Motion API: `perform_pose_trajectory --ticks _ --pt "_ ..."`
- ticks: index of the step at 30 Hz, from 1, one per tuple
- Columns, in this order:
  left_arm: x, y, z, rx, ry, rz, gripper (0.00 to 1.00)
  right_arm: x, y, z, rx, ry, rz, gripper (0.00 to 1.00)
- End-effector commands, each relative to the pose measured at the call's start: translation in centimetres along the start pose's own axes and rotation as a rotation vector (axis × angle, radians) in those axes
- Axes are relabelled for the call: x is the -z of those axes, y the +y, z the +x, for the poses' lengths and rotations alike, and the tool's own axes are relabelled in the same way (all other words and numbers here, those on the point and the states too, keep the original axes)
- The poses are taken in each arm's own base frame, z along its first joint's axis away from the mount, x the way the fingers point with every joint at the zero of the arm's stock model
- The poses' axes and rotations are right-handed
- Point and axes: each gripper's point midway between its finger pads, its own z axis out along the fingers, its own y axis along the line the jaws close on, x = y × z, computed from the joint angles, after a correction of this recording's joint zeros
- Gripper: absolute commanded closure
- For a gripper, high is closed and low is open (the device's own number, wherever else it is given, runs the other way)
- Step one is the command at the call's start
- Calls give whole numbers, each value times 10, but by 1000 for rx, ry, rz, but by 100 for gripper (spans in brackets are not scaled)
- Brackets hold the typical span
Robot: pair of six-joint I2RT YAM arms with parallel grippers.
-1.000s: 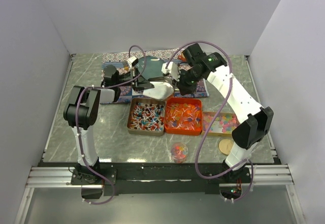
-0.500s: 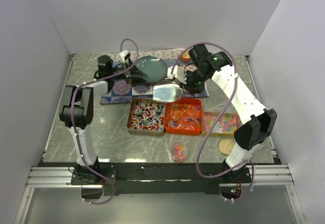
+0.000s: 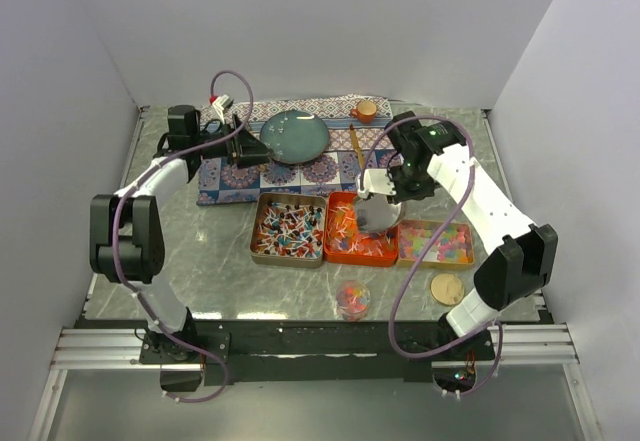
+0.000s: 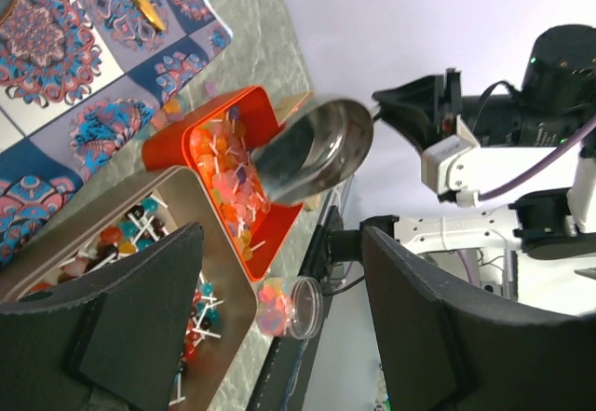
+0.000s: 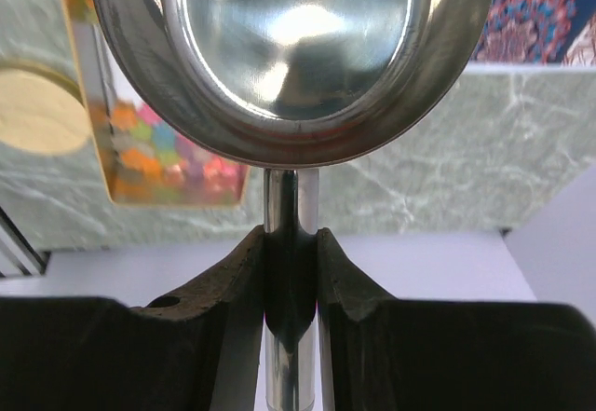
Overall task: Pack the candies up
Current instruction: Scoop the fake candies from the storage box.
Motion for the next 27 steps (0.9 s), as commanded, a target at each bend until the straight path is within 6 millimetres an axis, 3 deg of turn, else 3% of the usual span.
perform_pose_trajectory --ticks 1,9,13,19,24,27 --pt "6 -9 3 -82 -19 -20 26 18 12 35 62 154 -28 100" --pt "10 -17 7 -109 -44 -7 26 16 -5 47 132 299 -41 100" --pt "13 -20 14 -126 -45 -10 26 17 -19 43 170 352 -31 100" --pt "20 -23 24 -129 -56 -6 26 9 -22 33 228 428 -51 100" --pt "25 -4 37 -103 -61 -104 28 8 -28 31 262 533 -46 100" --pt "29 19 49 -67 -86 -202 33 7 -30 31 287 595 -50 100"
